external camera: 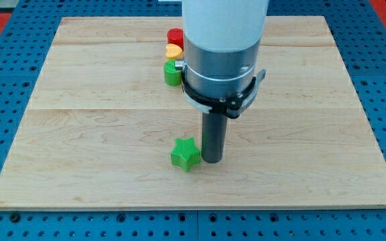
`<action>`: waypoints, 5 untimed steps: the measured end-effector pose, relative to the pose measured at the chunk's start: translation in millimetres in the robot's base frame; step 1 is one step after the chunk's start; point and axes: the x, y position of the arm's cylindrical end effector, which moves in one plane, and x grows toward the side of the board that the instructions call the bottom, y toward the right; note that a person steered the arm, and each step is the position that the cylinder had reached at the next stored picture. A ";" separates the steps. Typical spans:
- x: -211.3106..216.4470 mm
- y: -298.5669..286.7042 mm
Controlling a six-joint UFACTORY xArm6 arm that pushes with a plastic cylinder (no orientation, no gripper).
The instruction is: Push the green star down and left
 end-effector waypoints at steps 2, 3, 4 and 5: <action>-2.8 -72.5; -13.5 -118.8; -35.3 -128.1; -51.0 -128.1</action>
